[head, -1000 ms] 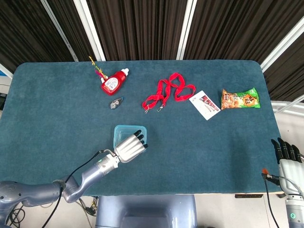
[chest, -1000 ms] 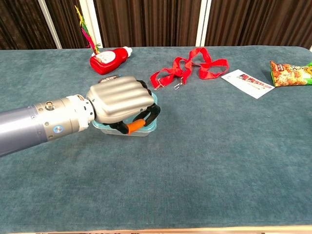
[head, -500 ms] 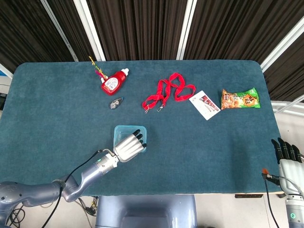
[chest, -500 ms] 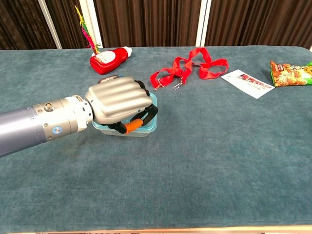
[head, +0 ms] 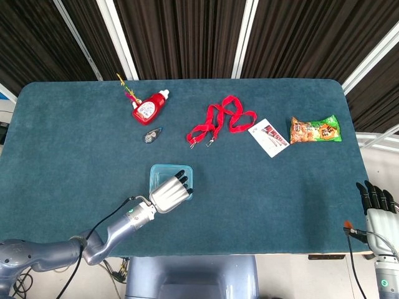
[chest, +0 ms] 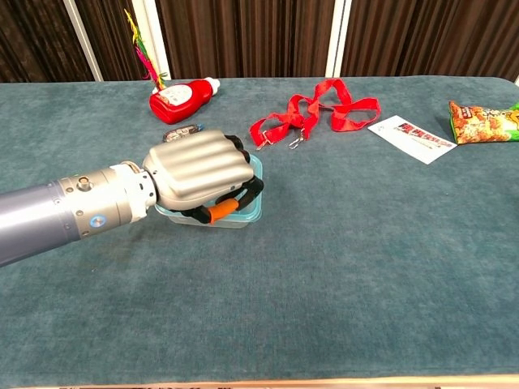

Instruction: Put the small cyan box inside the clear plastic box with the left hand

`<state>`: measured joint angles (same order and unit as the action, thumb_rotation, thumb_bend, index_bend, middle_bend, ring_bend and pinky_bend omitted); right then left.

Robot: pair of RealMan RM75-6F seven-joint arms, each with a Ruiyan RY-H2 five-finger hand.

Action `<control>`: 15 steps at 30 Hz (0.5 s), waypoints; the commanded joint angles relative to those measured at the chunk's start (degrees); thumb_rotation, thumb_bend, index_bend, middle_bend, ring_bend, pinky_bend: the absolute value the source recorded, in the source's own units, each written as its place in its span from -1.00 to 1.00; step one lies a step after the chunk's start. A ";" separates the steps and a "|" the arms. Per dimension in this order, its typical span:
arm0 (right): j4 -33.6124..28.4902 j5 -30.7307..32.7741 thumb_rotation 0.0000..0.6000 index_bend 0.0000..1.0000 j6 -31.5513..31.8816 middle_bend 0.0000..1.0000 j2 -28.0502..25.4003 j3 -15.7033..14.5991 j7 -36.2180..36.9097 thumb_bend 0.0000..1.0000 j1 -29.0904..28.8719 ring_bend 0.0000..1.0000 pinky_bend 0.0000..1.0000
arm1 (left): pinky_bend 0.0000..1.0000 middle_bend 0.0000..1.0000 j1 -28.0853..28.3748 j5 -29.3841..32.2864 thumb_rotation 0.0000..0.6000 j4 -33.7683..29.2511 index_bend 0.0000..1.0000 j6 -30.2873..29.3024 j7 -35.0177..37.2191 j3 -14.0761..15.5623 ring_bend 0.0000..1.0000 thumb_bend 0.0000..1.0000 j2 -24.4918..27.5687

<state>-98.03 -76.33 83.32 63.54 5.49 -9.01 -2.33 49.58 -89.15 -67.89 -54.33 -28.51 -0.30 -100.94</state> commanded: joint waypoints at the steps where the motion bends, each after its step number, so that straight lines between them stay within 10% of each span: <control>1: -0.02 0.01 1.00 -0.92 0.02 -0.91 0.00 -0.01 -0.01 -0.38 0.02 -0.93 -1.00 | -0.49 0.04 -0.01 -0.21 1.00 0.15 0.10 -0.09 -0.29 0.03 -0.33 0.08 -0.04; 15: 0.04 -0.05 1.00 -0.92 0.07 -0.91 0.03 -0.01 -0.08 -0.38 0.01 -0.93 -1.00 | -0.49 0.04 -0.19 -1.32 1.00 0.33 0.09 -1.71 -1.35 -0.58 -0.33 0.08 0.21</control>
<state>-97.98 -76.38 83.38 63.57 5.48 -9.08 -2.32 49.39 -90.29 -67.22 -55.56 -29.97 -0.55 -100.92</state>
